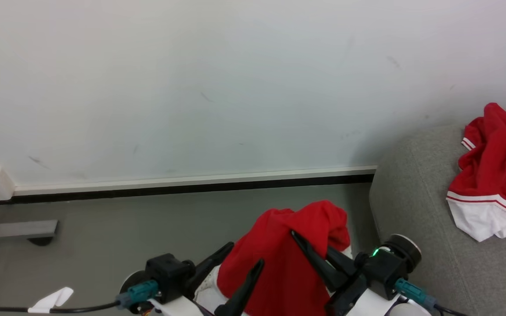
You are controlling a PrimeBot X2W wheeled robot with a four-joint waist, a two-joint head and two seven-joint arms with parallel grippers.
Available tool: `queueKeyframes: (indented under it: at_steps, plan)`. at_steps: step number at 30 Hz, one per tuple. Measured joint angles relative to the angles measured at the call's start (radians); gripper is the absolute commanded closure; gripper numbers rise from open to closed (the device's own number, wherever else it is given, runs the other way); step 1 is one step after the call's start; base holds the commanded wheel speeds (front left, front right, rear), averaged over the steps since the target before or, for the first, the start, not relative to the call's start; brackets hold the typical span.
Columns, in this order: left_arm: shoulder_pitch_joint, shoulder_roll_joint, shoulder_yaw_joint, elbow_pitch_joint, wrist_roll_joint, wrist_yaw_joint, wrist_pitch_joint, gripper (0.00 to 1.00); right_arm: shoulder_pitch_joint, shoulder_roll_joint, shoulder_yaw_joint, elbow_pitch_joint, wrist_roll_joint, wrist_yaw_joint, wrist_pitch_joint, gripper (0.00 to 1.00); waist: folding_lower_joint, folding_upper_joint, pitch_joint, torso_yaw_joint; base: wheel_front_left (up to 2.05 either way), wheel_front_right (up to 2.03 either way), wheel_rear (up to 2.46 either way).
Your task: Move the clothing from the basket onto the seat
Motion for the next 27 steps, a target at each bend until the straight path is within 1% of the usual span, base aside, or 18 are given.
queueKeyframes:
  at_steps: [5,9,19,21,23,27]
  plan:
    - [0.003,-0.021,-0.01,0.03,0.004,-0.008,-0.026,0.0,0.012,-0.009,-0.084,-0.029,-0.037,0.0,0.0,1.0,0.0,0.0,0.011,-0.059,0.0,0.0,0.0]
    - [0.001,-0.041,-0.02,0.05,0.006,-0.018,-0.044,0.0,0.031,-0.012,-0.123,-0.045,-0.065,0.0,0.0,1.0,0.0,0.0,0.02,-0.119,0.0,0.0,0.0]
    - [-0.019,-0.065,-0.033,0.077,0.015,-0.031,-0.069,0.0,0.055,-0.024,-0.228,-0.097,-0.109,0.0,0.0,1.0,0.0,0.0,0.051,-0.273,0.0,0.0,0.0]
    - [-0.025,-0.07,-0.036,0.08,0.018,-0.032,-0.074,0.0,0.057,-0.026,-0.251,-0.105,-0.126,0.0,0.0,1.0,0.0,0.0,0.06,-0.293,0.0,0.0,0.0]
    - [-0.029,-0.073,-0.036,0.082,0.019,-0.033,-0.079,0.0,0.065,-0.019,-0.299,-0.107,-0.14,0.0,0.0,1.0,0.0,0.0,0.073,-0.304,0.0,0.0,0.0]
    - [-0.046,-0.074,-0.037,0.086,0.025,-0.038,-0.086,0.0,0.063,0.02,-0.391,-0.107,-0.189,0.0,0.007,1.0,0.0001,0.0,0.105,-0.31,0.0,0.0,0.0]
